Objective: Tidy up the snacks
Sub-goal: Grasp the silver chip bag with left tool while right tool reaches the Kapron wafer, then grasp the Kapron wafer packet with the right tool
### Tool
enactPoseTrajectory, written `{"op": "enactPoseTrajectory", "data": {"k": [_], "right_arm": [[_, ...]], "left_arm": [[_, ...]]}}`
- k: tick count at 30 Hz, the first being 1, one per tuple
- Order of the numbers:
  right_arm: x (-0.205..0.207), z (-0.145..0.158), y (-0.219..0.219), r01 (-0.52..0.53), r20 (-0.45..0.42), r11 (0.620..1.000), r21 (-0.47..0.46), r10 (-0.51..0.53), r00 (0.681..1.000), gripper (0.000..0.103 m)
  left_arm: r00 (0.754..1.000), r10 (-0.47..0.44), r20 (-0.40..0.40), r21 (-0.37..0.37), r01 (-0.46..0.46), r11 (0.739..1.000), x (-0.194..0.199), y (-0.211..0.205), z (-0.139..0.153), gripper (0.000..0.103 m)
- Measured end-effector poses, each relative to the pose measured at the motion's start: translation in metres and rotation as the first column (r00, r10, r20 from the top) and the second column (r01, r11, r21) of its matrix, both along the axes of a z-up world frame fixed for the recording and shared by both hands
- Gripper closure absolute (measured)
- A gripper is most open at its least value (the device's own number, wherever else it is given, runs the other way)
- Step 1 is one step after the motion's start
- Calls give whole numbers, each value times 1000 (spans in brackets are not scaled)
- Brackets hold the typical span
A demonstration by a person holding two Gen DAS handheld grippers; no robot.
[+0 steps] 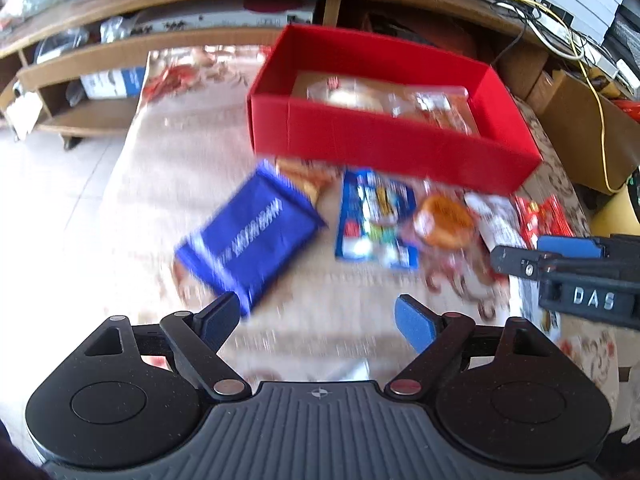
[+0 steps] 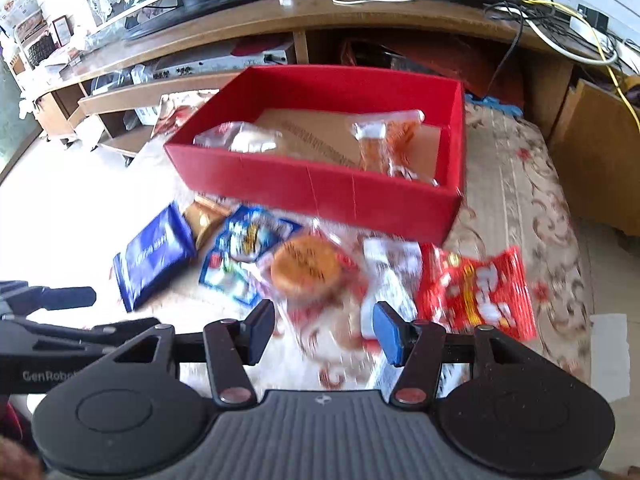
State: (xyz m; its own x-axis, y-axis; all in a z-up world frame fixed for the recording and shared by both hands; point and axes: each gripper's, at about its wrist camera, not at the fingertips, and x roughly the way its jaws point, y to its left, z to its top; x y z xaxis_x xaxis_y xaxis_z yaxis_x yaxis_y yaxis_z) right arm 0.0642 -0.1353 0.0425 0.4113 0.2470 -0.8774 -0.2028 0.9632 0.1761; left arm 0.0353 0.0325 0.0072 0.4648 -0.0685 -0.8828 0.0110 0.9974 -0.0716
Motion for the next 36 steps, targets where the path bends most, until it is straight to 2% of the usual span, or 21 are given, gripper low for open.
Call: {"op": "enactPoseTrajectory", "data": {"k": [12,22,30,36], "right_arm": [[-38,-3,-38,42,-46,999,3,-42,998,51],[-30,-10,-70,142,-81,990,6,-141,987,48],[-15,-27,-64,188,-123,982,12,-185,975,47],[-8,-43,-53,211,-142,977,-17,-211,967,46]], "left_arm": [[994,29,-103,-65,-36,997,-37,-10,-19,14],[984,37,-177,-39,-44,998,-38,-20,-42,11],[987,52,-154,-18,-55,998,-33,-26,-46,9],[989,40,-140,2,-40,999,-33,-30,-47,10]]}}
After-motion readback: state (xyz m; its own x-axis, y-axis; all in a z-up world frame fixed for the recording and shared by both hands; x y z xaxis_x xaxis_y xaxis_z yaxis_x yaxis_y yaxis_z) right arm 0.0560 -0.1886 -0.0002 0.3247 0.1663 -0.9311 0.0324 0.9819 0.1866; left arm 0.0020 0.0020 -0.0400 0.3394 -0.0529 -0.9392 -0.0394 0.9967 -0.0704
